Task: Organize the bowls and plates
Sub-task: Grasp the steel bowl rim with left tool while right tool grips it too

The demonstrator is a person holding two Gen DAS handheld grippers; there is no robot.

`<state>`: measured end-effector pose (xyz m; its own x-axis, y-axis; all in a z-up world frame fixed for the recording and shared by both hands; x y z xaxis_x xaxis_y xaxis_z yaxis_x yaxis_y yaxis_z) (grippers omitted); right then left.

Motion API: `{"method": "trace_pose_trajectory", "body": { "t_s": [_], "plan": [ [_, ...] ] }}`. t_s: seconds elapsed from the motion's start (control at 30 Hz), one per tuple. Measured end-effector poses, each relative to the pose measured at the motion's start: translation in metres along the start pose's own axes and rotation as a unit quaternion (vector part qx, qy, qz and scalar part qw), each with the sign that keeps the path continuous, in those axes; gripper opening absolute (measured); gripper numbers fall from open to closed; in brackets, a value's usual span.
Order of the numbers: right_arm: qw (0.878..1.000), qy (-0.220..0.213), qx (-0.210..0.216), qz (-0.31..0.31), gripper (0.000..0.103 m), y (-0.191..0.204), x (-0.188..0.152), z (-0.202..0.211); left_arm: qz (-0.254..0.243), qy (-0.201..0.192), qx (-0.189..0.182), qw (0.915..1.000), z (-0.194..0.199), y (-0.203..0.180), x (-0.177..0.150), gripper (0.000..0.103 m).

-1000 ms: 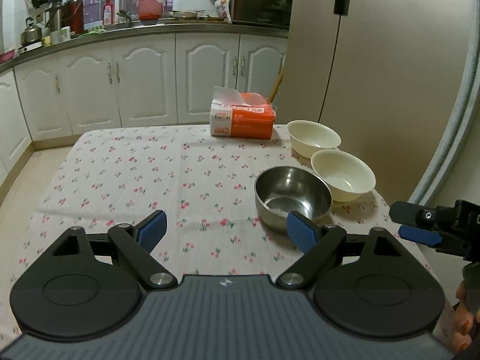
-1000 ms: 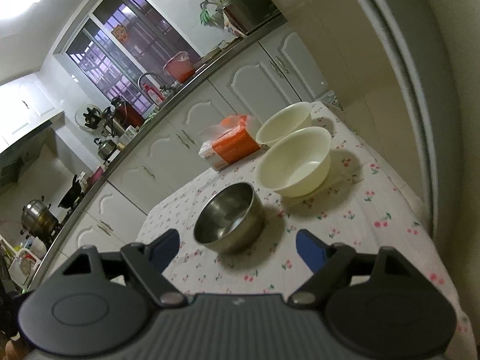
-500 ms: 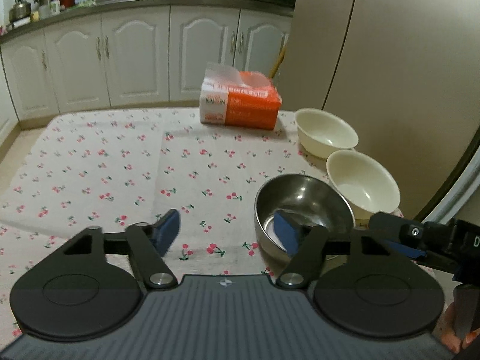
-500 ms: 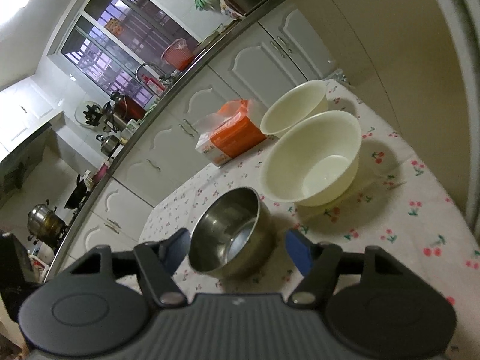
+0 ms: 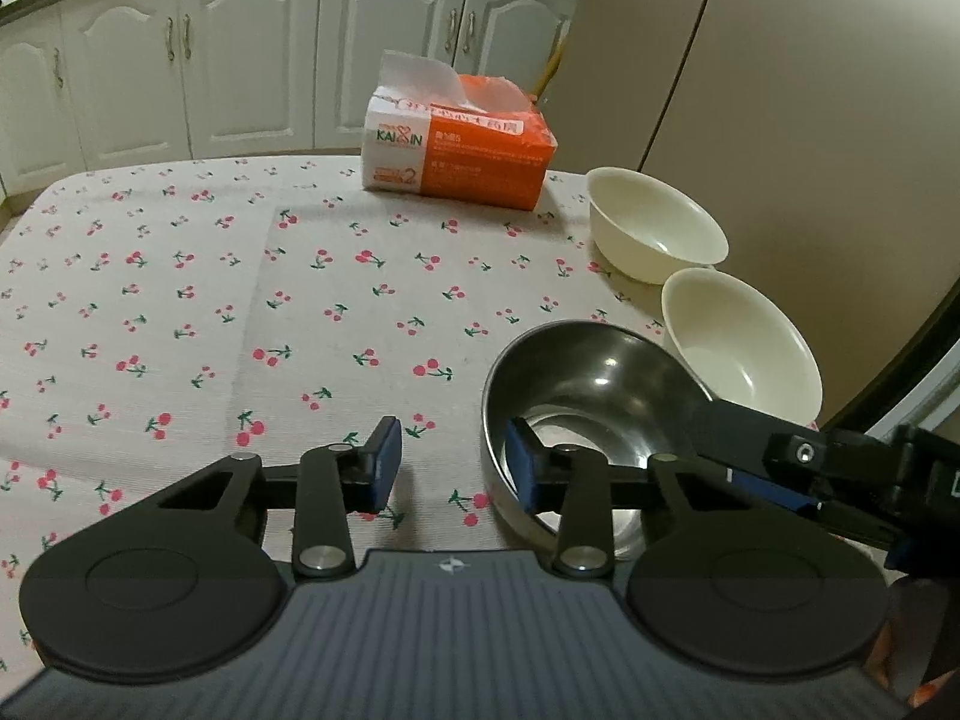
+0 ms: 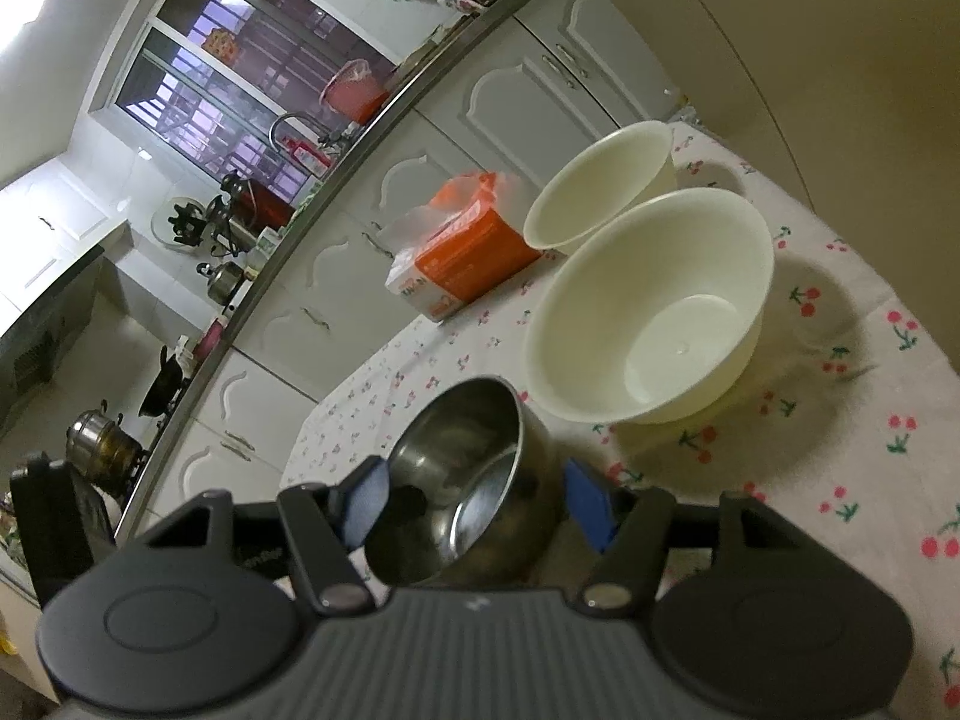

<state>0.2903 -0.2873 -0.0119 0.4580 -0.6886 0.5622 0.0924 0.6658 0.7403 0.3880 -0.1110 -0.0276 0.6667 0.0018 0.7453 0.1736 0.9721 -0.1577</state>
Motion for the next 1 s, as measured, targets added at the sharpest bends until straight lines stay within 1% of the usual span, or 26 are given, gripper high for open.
{"method": "trace_pose_trajectory", "body": {
  "t_s": [0.07, 0.2, 0.27, 0.33, 0.4, 0.5, 0.63, 0.8, 1.0],
  "plan": [
    [1.0, 0.007, -0.002, -0.005, 0.063, -0.002, 0.0, -0.004, 0.003, 0.003, -0.001, 1.0, -0.003, 0.0, 0.0, 0.041],
    [1.0, 0.017, -0.005, -0.004, 0.055, -0.004, -0.001, -0.008, 0.003, 0.006, -0.003, 1.0, -0.003, 0.001, 0.0, 0.036],
    [1.0, 0.017, -0.007, -0.004, 0.053, -0.004, -0.001, -0.008, 0.005, 0.008, -0.006, 0.9999, -0.002, 0.0, 0.0, 0.033],
    [1.0, 0.018, -0.009, -0.002, 0.051, -0.004, -0.001, -0.007, 0.007, 0.011, -0.009, 0.9999, -0.001, 0.0, 0.0, 0.028],
    [1.0, 0.02, -0.011, 0.001, 0.05, -0.005, 0.0, -0.007, 0.007, 0.011, -0.015, 0.9998, 0.0, -0.002, 0.0, 0.025],
    [1.0, 0.025, 0.0, 0.0, 0.05, -0.003, 0.0, -0.005, 0.013, 0.008, -0.026, 0.9995, 0.004, -0.003, -0.001, 0.024],
    [0.999, 0.03, -0.003, 0.012, 0.05, 0.004, 0.0, -0.004, 0.026, 0.0, -0.029, 0.9992, 0.009, 0.0, -0.001, 0.024],
    [0.999, 0.035, 0.009, 0.002, 0.05, 0.007, 0.001, -0.003, 0.046, -0.008, -0.032, 0.9984, 0.02, 0.008, 0.0, 0.024],
    [0.999, 0.041, 0.022, 0.019, 0.05, 0.028, 0.002, -0.003, 0.063, -0.028, -0.035, 0.9971, 0.039, 0.018, 0.003, 0.024]
  ]
}}
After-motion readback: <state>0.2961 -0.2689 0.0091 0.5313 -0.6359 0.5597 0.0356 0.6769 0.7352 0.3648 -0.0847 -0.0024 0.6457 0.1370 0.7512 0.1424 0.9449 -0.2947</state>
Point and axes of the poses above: each gripper's, at about its wrist camera, not at the fingertips, and z roughly against the way its jaws point, y to its left, x to its top, the point moved 2 cm from there along -z, roughly the way its jaws point, and after that the axes turned 7 degrees about -y, right-handed, at the moved point
